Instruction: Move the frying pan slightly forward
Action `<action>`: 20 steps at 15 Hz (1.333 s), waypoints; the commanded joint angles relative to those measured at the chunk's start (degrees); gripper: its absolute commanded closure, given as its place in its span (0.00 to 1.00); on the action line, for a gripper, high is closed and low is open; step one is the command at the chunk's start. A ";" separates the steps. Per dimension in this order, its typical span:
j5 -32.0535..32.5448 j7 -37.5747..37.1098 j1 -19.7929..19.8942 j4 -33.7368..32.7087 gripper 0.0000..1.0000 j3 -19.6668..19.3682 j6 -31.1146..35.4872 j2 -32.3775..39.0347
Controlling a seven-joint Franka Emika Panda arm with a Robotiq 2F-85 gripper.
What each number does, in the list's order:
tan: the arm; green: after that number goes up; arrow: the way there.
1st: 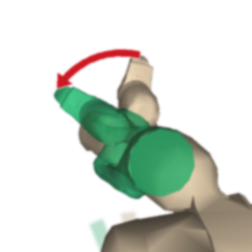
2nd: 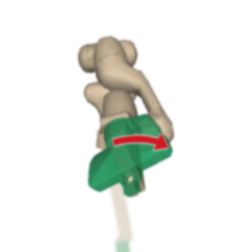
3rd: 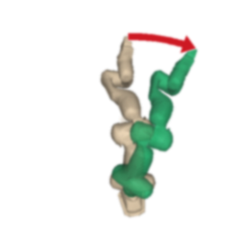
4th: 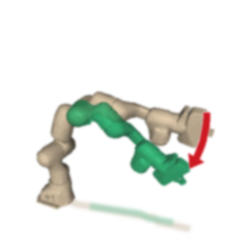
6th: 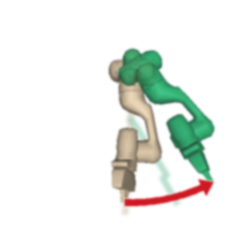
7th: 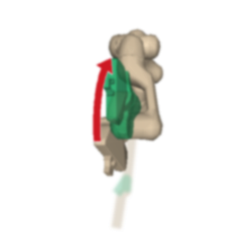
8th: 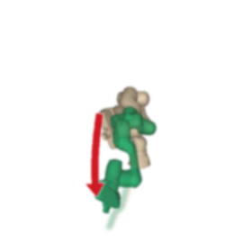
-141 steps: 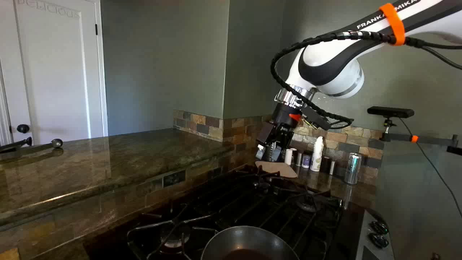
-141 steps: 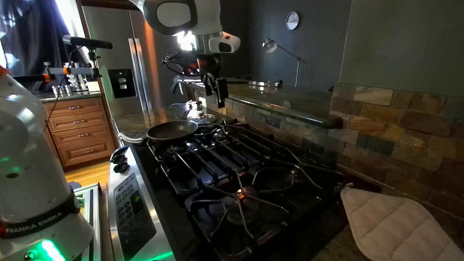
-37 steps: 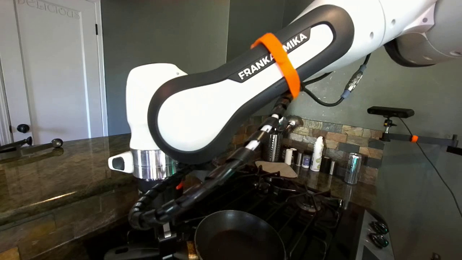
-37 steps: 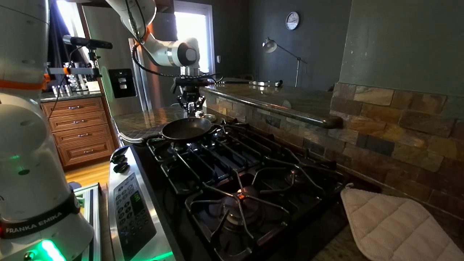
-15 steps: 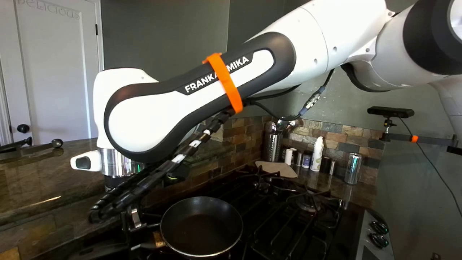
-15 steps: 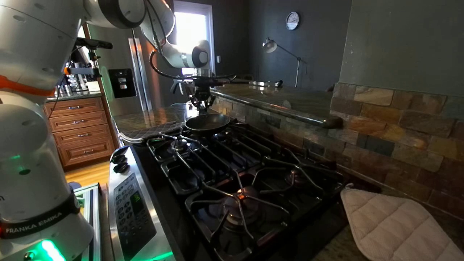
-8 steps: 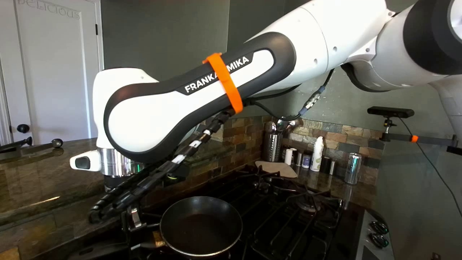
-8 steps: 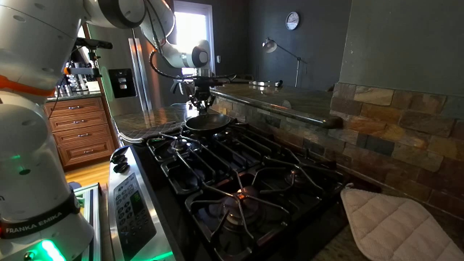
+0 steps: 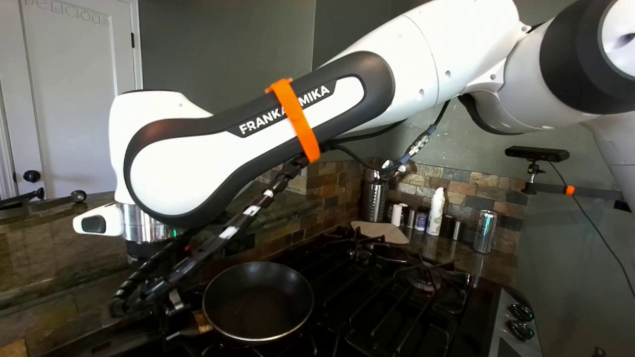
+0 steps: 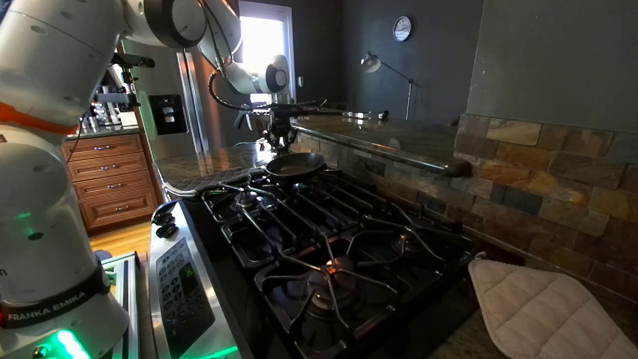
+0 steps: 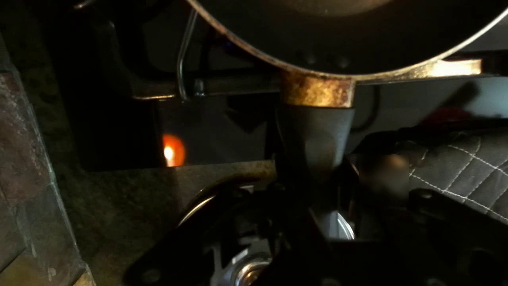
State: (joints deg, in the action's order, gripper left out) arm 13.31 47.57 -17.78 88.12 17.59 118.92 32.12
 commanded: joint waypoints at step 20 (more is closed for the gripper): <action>1.78 5.30 -2.26 -7.29 0.00 -1.15 -0.50 4.57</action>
State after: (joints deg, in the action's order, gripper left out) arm 14.38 52.31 -19.30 81.87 17.04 118.92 36.28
